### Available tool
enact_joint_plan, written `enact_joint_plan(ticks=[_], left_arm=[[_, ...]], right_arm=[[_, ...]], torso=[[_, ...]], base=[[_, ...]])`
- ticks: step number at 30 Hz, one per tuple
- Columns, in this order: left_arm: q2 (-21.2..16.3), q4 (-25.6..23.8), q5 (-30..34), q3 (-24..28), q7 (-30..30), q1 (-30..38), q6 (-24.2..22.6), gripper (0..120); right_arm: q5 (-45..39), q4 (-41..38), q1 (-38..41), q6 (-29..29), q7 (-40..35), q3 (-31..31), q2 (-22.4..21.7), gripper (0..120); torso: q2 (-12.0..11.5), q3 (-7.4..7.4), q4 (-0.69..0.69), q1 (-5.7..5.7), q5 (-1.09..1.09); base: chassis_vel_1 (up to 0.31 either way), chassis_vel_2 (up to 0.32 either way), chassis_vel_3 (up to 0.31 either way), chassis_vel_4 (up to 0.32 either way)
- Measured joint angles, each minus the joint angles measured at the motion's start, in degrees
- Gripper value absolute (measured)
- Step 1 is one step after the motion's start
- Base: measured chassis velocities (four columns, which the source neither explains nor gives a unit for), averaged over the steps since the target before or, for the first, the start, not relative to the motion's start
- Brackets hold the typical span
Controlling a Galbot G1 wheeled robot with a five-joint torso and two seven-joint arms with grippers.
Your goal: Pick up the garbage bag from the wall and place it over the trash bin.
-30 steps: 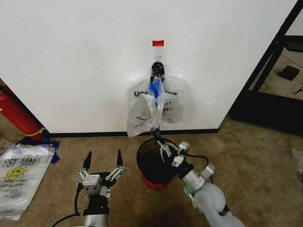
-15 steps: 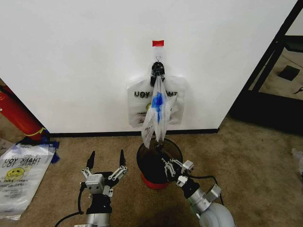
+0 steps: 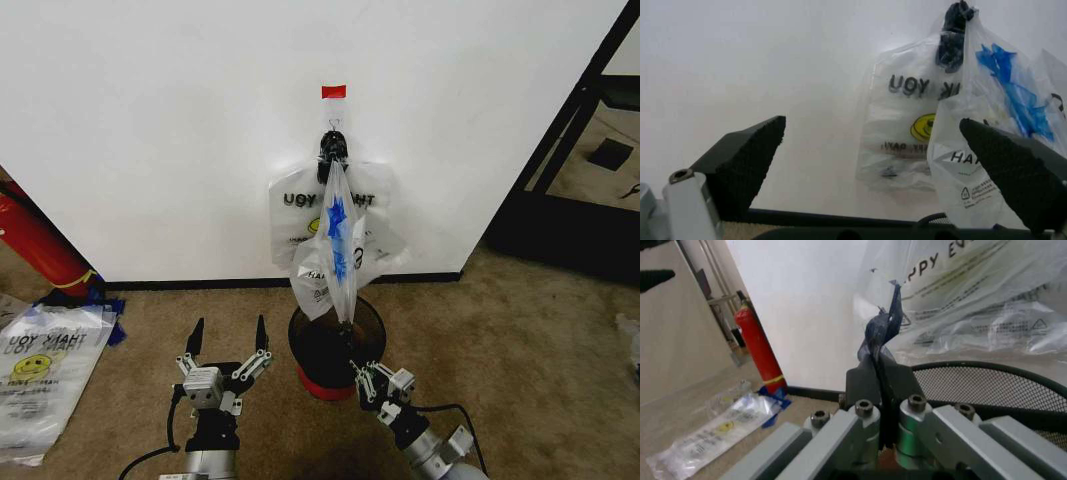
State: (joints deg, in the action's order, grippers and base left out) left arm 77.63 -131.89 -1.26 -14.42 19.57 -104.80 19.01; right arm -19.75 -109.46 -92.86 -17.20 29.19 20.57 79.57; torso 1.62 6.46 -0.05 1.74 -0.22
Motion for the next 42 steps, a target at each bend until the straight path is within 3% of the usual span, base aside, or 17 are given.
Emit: enact_joint_plan(ticks=[20,42], left_arm=[[-1.02,1.01,0.85,0.98,0.09,1.21,0.02,100],[-2.04,1.69,2.98,0.92,0.11,2.19,0.07,100]], right_arm=[[4.69,1.22,-0.71,-2.75,-1.46,-0.62,2.93,0],[10.83,4.93,-5.27,-10.79,-1.31,0.42,4.10,0]], torso=[[0.00,0.00,0.00,0.01,0.00],[0.00,0.00,0.00,0.01,0.00]], base=[[0.000,0.000,0.000,0.000],[0.000,0.000,0.000,0.000]])
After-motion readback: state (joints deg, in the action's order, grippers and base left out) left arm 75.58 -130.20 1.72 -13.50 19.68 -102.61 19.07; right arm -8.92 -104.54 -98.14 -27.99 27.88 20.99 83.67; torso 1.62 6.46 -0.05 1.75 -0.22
